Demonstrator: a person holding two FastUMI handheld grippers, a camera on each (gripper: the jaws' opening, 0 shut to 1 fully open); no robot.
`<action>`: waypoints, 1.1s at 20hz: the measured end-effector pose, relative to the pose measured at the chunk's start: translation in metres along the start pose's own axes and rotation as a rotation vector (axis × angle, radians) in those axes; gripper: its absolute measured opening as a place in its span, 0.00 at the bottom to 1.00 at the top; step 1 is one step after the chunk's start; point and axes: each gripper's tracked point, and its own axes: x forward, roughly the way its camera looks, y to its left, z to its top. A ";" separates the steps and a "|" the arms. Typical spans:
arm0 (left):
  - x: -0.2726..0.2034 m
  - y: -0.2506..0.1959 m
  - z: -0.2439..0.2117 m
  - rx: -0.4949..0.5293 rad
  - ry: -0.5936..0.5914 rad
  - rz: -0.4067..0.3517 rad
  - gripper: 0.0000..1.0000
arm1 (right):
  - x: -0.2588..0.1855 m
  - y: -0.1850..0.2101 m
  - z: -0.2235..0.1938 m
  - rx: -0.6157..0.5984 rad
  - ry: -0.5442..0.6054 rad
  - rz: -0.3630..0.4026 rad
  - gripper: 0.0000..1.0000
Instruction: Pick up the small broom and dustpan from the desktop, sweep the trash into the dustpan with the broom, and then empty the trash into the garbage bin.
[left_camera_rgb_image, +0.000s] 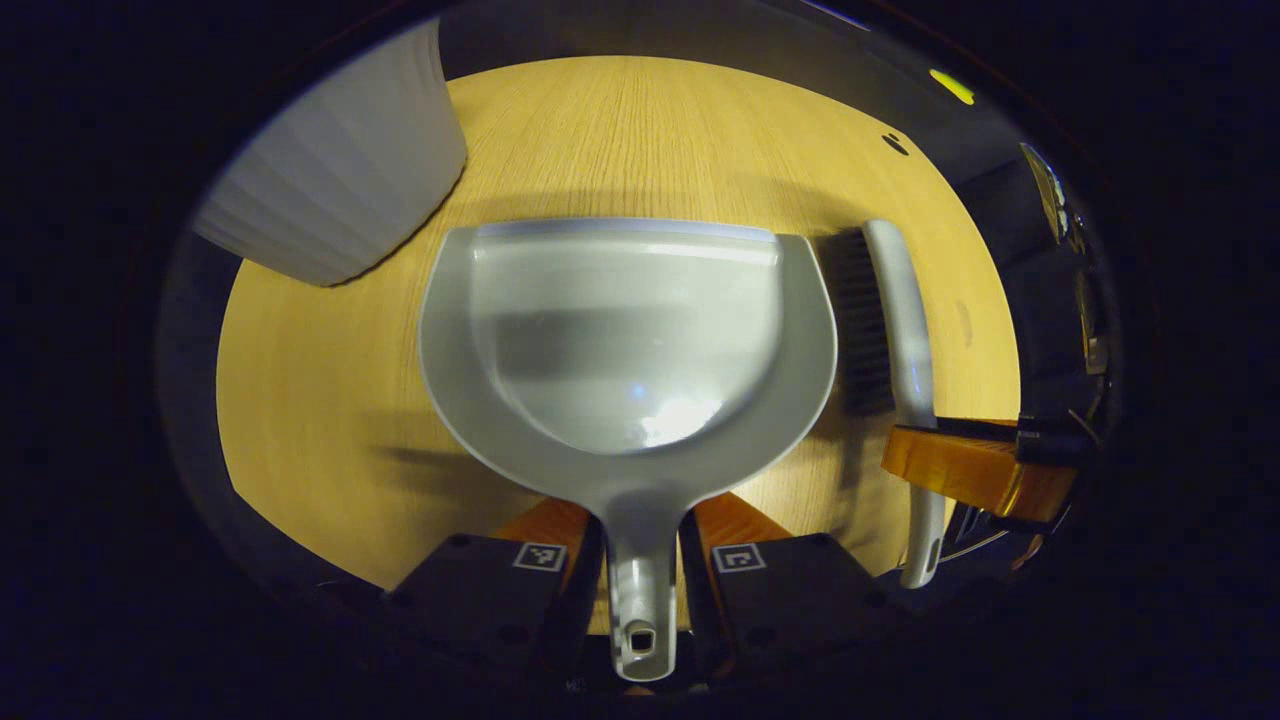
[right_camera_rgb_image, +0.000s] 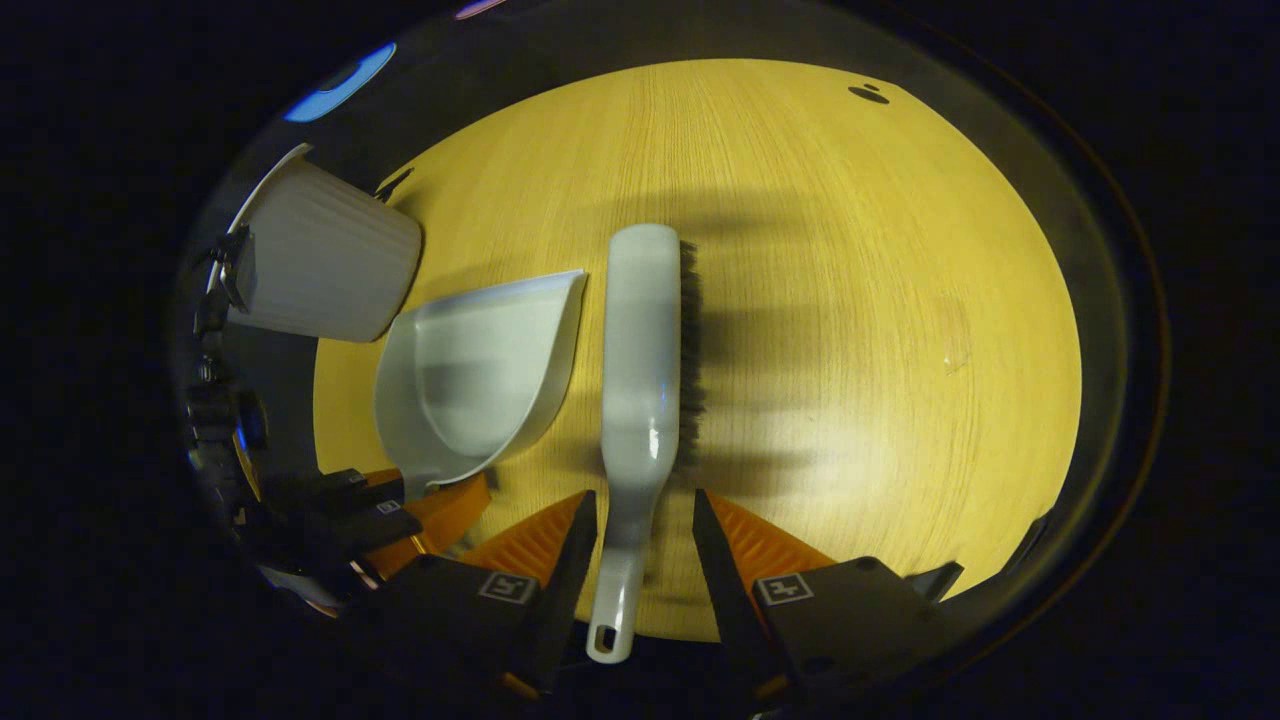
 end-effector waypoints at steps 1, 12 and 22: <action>-0.006 0.001 0.000 0.016 -0.015 0.002 0.59 | -0.008 0.001 0.005 -0.008 -0.023 0.002 0.71; -0.193 -0.023 -0.005 0.035 -0.370 -0.196 0.80 | -0.175 0.040 0.033 0.000 -0.535 -0.049 0.88; -0.339 -0.018 0.031 0.266 -1.246 -0.193 0.76 | -0.333 0.110 0.073 -0.126 -1.249 -0.127 0.96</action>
